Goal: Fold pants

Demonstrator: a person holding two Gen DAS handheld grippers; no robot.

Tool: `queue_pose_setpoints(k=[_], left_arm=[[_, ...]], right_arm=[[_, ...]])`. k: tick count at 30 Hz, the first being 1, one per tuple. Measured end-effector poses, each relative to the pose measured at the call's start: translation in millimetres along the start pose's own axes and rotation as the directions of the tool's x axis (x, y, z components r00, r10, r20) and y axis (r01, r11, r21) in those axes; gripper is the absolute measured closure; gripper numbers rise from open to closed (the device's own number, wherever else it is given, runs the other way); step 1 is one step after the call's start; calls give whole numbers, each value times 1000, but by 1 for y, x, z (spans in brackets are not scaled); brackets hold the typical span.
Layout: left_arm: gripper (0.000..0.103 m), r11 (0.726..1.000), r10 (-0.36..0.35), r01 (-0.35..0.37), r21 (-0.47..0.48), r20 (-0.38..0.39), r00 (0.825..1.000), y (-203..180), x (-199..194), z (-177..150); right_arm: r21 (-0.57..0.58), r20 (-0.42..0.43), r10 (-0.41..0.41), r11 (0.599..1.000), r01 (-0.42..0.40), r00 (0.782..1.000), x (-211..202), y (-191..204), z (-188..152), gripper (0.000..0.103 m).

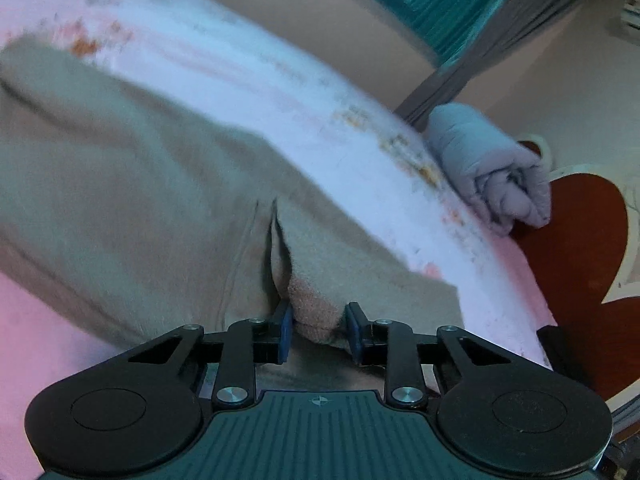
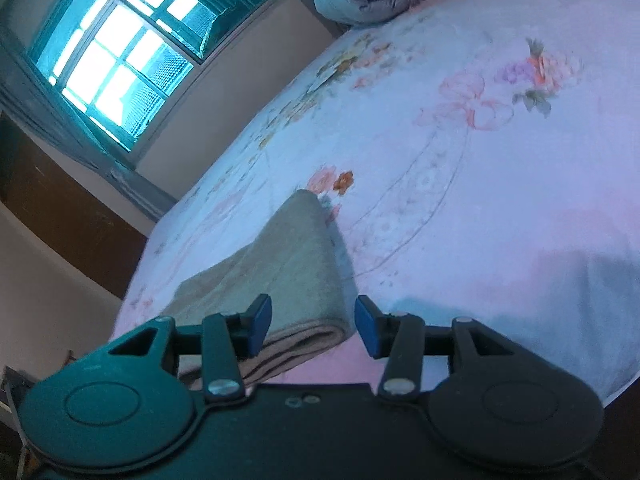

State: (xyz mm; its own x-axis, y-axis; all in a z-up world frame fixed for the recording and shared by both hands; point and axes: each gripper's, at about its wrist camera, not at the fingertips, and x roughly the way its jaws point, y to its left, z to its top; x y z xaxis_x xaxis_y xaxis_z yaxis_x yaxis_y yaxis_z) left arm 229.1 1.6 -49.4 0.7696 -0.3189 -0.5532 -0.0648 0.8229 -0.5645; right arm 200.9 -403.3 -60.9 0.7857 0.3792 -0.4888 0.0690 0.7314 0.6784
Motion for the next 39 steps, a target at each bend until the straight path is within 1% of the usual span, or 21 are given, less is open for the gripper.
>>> queue_pose_setpoints(k=[2,3,5,6,12,16,18,20,21,22,23,24,25,28,30,33,34,35,37,38,39], left_arm=[[75,999,35,-34,19,-24,999,5,5,-3],[75,998,59,-58,26,-50,997,11,10,-6],[75,998,62,-60,29,-56,997,20,17,-13],[75,997,63,-61,38,-54,997,19,17,-14],[74,994,72,-67,82,-63,995,8,19,-7],[74,995,64,-58,82,-71,995,11,16,-2],[74,995,61,-55,82,-73,995,13,15,-2],[74,996,54,-49,74,-74,996,15,15,-1],[74,996,50,-44,72,-72,996,15,16,0],[74,997,41,-36,71,-70,997,15,15,1],[73,997,26,-21,70,-74,997,14,15,0],[73,997,20,-14,74,-79,997,12,16,-1],[73,996,29,-23,85,-76,997,9,16,-2],[73,996,40,-33,87,-79,996,8,18,-3],[74,994,48,-39,99,-88,995,12,23,-6],[74,998,22,-16,68,-90,996,22,24,-6],[74,997,20,-14,70,-84,996,21,22,-5],[74,997,19,-13,75,-75,997,19,19,-4],[74,997,20,-15,81,-64,998,17,16,-3],[74,997,16,-11,74,-58,998,16,15,-3],[74,997,12,-9,73,-52,999,15,13,-2]], right_arm=[[77,-22,58,995,-56,998,1,-6,0,62],[143,-34,105,985,-99,994,3,-11,0,57],[251,-49,168,956,-151,985,9,-18,-2,48],[289,-49,183,943,-162,982,12,-20,-3,48],[351,-46,249,911,-218,967,24,-16,-9,48],[430,-79,237,884,-182,968,44,-13,-14,48],[449,-58,248,871,-197,967,50,-13,-16,48],[481,-17,208,859,-175,978,55,-16,-17,48],[524,-7,186,838,-155,983,59,-21,-19,50],[585,27,169,796,-152,985,61,-29,-22,57],[617,77,130,773,-150,989,57,-34,-23,67],[635,113,110,756,-157,987,53,-37,-24,68],[644,144,120,742,-184,982,51,-39,-25,68],[622,161,114,760,-190,980,49,-39,-31,72],[636,150,105,751,-177,983,50,-44,-37,81],[665,121,131,725,-178,984,53,-52,-38,80],[656,98,148,734,-176,984,53,-51,-34,77],[635,84,172,749,-186,981,50,-49,-30,69],[568,55,199,800,-194,978,40,-40,-23,63],[535,44,202,823,-194,978,36,-35,-21,55],[523,39,208,829,-197,977,32,-33,-20,46]])
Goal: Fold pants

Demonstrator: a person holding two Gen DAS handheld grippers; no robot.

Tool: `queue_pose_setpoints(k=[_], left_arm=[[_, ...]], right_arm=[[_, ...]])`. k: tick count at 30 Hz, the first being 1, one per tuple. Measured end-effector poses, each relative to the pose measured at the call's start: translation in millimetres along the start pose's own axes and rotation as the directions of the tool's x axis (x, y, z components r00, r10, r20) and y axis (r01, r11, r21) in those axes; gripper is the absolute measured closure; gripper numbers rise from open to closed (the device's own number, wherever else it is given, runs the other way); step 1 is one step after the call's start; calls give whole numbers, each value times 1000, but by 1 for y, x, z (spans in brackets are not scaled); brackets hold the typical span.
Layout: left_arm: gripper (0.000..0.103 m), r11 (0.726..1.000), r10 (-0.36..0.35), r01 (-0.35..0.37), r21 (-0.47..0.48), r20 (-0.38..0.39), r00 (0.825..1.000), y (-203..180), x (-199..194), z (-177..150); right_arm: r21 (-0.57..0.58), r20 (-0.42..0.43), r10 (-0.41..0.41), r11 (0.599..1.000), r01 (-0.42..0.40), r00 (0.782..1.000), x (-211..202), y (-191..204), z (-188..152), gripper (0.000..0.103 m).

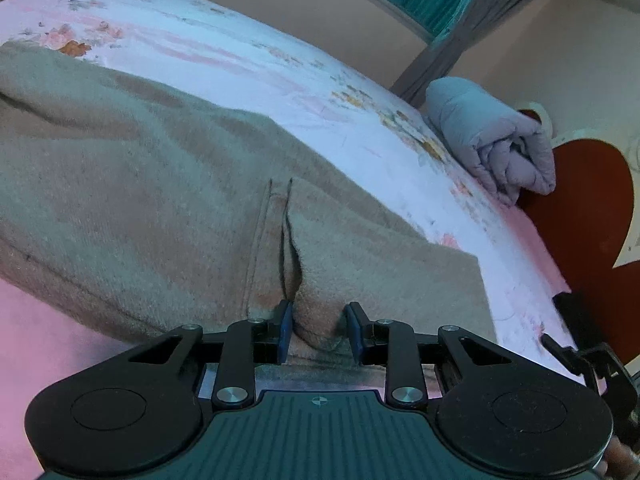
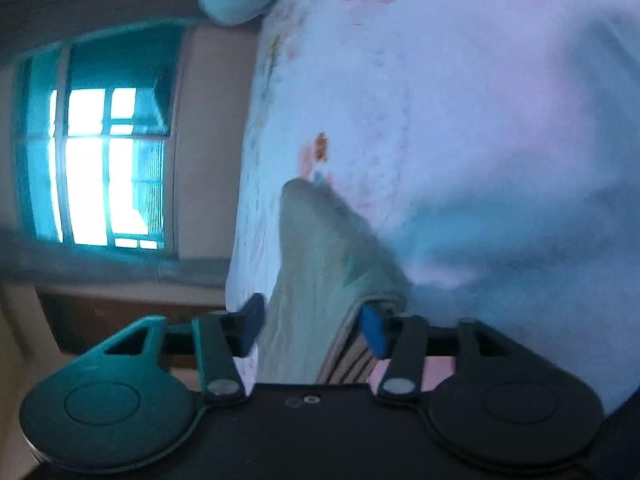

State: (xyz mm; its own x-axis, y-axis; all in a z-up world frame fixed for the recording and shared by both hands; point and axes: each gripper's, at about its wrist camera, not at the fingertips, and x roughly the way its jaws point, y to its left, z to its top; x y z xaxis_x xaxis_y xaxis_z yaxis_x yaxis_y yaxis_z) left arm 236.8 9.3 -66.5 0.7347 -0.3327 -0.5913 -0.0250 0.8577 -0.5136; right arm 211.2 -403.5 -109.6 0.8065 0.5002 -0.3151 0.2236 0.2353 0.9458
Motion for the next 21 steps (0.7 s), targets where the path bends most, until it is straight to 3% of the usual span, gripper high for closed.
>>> queue_pose_setpoints(k=[3,14,21], left_arm=[[74,1000,-7,7,10,23,1000,-4,-7,2],[74,1000,0,0,-1,-5,1000,1,-4,5],[74,1000,-10,10,-6,-4,1000,3,-4,5]], right_arm=[[2,10,11,1000,-11,1000,-12,3,-4,31],[67,-13,46,997,-45,999,-3,-12,-7,31],[144,26,68,987,-71,997,17,-24,3,32]])
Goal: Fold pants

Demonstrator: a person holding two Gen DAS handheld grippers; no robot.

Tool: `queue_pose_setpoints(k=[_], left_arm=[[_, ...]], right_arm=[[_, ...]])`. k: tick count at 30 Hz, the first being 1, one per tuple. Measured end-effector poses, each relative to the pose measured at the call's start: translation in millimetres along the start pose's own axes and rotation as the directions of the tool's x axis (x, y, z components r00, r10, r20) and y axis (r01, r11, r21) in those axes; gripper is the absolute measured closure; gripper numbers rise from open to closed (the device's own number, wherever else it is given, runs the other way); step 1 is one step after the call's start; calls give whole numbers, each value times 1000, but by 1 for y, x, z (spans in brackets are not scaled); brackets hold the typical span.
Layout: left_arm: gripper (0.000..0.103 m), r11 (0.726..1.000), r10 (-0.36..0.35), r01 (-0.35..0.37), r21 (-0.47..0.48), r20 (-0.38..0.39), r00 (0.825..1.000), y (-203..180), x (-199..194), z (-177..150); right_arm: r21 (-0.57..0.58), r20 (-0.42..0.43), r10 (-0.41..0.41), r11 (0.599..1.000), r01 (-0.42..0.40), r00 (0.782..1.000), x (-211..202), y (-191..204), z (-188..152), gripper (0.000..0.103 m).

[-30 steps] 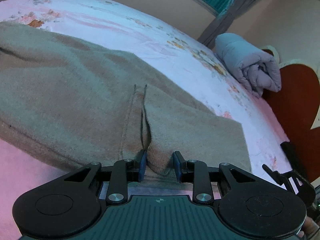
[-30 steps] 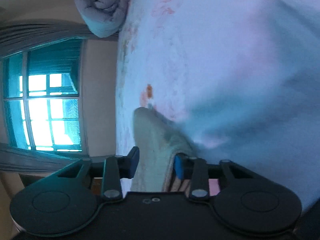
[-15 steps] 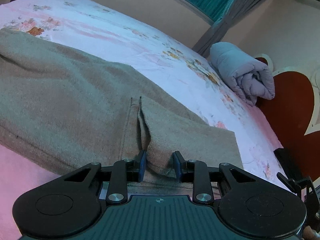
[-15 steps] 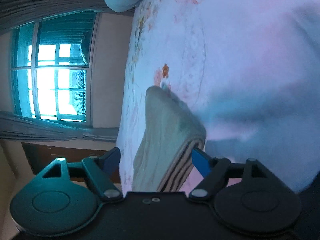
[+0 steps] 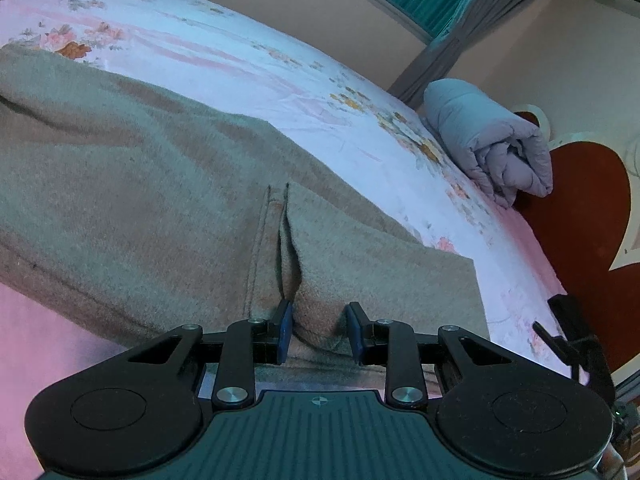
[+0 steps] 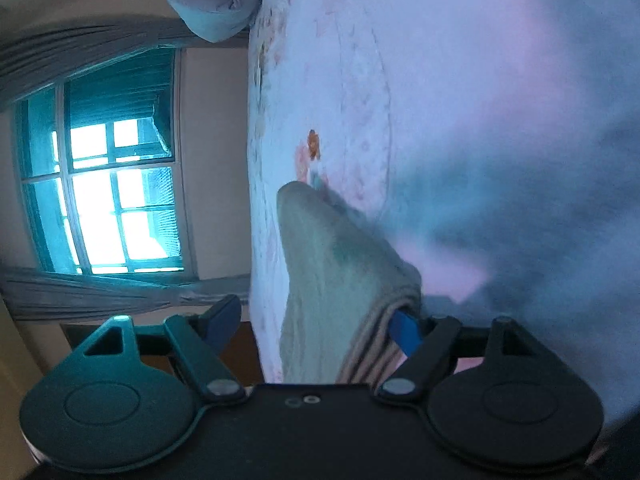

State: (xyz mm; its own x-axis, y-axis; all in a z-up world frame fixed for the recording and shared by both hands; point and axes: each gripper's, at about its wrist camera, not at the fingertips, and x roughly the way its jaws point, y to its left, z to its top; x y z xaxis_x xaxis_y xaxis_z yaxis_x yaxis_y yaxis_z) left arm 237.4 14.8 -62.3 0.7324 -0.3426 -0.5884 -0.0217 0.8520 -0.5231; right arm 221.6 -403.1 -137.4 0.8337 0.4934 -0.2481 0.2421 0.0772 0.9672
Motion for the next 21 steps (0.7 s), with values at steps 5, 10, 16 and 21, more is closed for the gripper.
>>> queue_pose_setpoints(k=[5,10,16,21], left_arm=[[95,995,99,-98,-30,57,993,14,-11,4],[95,993,120,-120,-9,33,992,31,-17,3],[84,995,97,-95,-25,102,990,41,-44,4],[82,992,-121,123,-28,47,992,26,-32,5]], right_arm=[[12,120,21,1000,-23,993,-11,-1,-2,50],[4,82,-7,1000,6,997,-11,-3,-3,50],[-261,-38,-35,965,24,999,-27,38,-32,33],[-182,-182,46,980,-80,982,3,43,-59,36]])
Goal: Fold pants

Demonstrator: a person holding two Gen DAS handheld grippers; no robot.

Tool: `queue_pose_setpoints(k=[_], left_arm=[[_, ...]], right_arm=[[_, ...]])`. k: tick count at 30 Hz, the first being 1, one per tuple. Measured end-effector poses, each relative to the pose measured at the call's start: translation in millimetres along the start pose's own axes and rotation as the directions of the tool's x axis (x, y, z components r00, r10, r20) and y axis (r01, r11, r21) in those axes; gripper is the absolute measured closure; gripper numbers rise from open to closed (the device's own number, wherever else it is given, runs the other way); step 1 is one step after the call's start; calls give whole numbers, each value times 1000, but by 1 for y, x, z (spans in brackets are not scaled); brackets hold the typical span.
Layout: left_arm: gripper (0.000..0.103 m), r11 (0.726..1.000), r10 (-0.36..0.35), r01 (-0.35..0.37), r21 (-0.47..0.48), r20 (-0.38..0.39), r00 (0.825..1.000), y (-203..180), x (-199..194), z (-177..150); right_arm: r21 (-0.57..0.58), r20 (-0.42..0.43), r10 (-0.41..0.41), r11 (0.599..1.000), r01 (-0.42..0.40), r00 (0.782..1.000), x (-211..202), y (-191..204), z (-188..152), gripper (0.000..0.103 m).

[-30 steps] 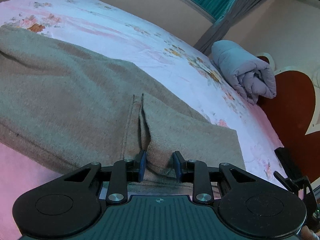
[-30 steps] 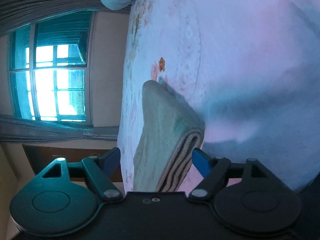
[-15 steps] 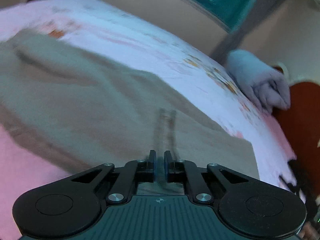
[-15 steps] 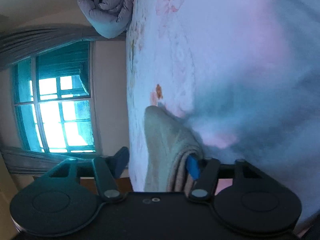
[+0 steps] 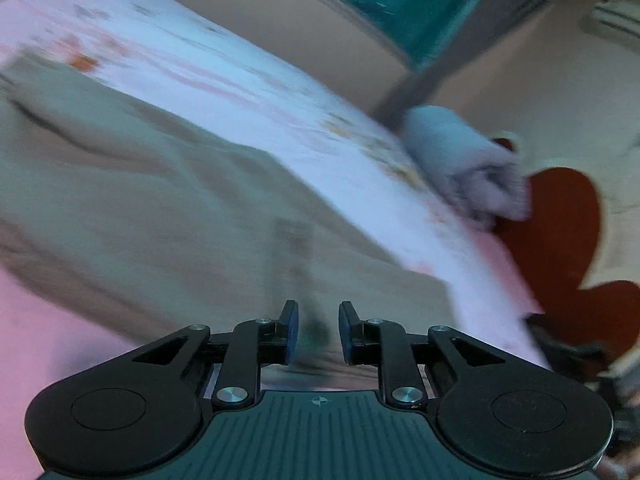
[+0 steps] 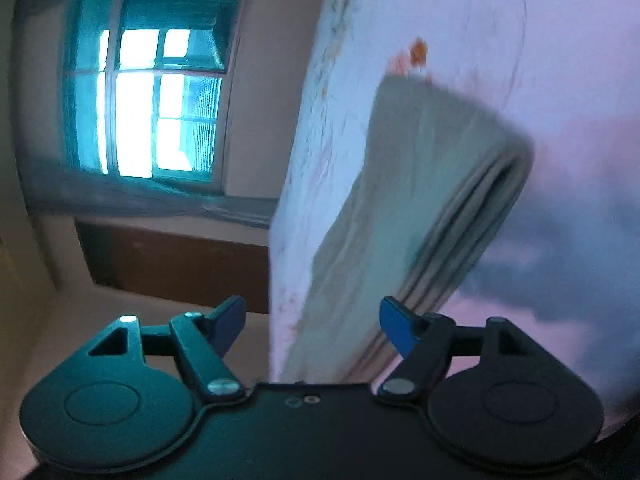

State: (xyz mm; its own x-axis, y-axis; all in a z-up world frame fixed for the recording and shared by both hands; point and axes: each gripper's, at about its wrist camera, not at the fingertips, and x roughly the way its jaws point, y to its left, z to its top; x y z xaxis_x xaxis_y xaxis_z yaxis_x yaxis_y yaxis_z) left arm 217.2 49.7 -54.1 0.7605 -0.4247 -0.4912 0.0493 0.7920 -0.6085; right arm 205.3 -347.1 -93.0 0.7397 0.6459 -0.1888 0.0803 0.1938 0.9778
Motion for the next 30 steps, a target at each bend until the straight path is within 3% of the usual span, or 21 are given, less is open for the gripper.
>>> queue_pose_setpoints(k=[2,5,8,12,14,16,21,28,30], left_arm=[[82,1000,-6,6,-4,-50,999,-10,16,1],[82,998,53,-56,-28,-120,991,-11,37,2],[82,995,44,-58,-85,-155,987,-4,49,3],[82,991,99,-110,-82,-134,986,-2,38,2],[82,990,93,-106,-89,-144,985,5,38,-2],[82,990,69,-86,-114,-148,987,7,40,-4],[82,990,87,-102,-93,-146,985,-4,45,-2],[82,981,35,-65,-184,-159,987,6,49,-3],[82,983,48,-78,-168,-171,984,3,51,-2]], right_arm=[[58,24,0,998,-1,1000,3,-4,0,36],[22,60,-20,1000,18,998,-6,1,2,35],[13,140,-34,999,32,990,-31,1,12,32],[43,246,-55,998,45,968,-51,-11,30,32],[37,271,-56,998,48,961,-58,-13,35,31],[43,280,-55,998,45,958,-58,-16,38,31],[49,274,-52,998,40,960,-54,-20,37,31],[56,281,-56,998,42,958,-65,-24,38,31],[61,277,-62,997,47,959,-65,-26,36,31]])
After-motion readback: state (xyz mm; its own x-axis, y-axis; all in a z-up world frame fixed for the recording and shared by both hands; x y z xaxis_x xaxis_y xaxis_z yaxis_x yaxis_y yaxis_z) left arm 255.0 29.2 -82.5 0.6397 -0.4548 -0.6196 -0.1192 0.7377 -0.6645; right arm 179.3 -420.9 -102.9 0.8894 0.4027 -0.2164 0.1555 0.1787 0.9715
